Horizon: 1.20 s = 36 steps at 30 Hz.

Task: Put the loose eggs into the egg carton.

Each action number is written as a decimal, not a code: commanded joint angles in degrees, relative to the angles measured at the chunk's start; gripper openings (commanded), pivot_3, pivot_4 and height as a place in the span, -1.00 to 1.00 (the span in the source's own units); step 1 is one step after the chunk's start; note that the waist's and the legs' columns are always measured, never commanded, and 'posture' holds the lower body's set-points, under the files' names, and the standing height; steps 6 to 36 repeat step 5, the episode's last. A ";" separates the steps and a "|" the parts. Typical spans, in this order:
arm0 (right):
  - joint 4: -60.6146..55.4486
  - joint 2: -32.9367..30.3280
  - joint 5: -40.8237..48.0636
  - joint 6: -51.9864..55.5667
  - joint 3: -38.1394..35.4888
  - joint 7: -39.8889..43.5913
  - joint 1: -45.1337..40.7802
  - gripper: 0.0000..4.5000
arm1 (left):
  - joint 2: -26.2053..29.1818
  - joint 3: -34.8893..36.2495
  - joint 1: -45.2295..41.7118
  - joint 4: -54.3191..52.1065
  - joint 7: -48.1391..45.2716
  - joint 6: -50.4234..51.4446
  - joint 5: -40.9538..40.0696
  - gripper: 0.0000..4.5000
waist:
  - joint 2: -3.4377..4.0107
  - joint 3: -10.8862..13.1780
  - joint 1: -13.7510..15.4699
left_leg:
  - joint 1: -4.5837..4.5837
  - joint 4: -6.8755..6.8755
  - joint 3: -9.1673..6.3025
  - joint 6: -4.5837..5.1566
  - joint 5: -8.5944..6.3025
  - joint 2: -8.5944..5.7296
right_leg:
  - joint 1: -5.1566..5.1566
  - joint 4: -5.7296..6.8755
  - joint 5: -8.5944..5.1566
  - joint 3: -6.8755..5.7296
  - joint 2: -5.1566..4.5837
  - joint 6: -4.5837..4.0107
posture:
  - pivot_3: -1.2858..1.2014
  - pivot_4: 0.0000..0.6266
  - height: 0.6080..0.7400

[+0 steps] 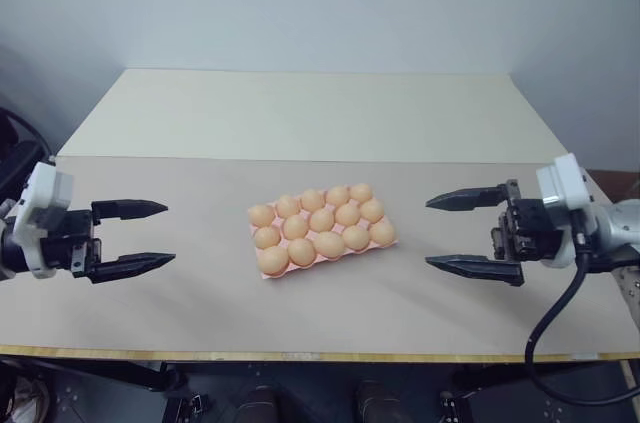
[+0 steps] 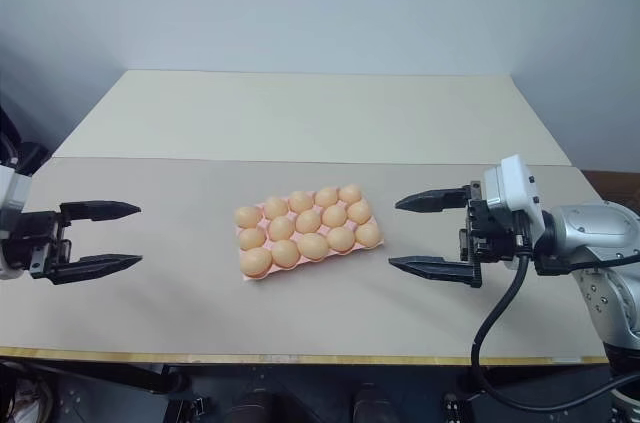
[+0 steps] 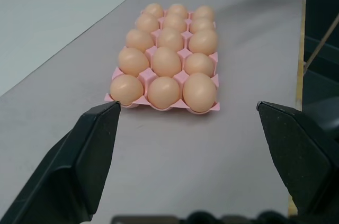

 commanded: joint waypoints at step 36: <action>-0.68 -0.72 0.10 -0.81 -2.03 -0.03 0.50 1.00 | 0.11 4.83 2.08 -5.83 4.66 4.09 -2.91 0.99 | 0.00 0.00 -0.16 | 0.03 0.00 0.00 0.00 0.00 0.00 | 0.01 0.01 0.00 0.01 0.00 0.00 | 0.03 -0.52 1.00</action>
